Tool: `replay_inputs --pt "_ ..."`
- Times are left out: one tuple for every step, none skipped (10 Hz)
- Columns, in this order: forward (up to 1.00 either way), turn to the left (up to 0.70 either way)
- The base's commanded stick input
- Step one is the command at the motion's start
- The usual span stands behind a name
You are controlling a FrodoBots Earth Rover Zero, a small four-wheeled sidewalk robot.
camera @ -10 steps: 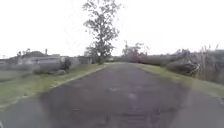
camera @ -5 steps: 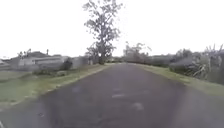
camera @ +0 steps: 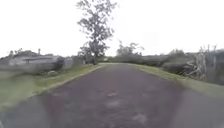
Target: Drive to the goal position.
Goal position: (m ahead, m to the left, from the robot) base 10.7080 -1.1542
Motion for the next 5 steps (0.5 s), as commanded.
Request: replay_inputs --pt "0.7 -0.35" --pt "0.7 -0.35" --pt "0.7 -0.35" --pt "0.7 -0.35" --pt "0.7 -0.23"
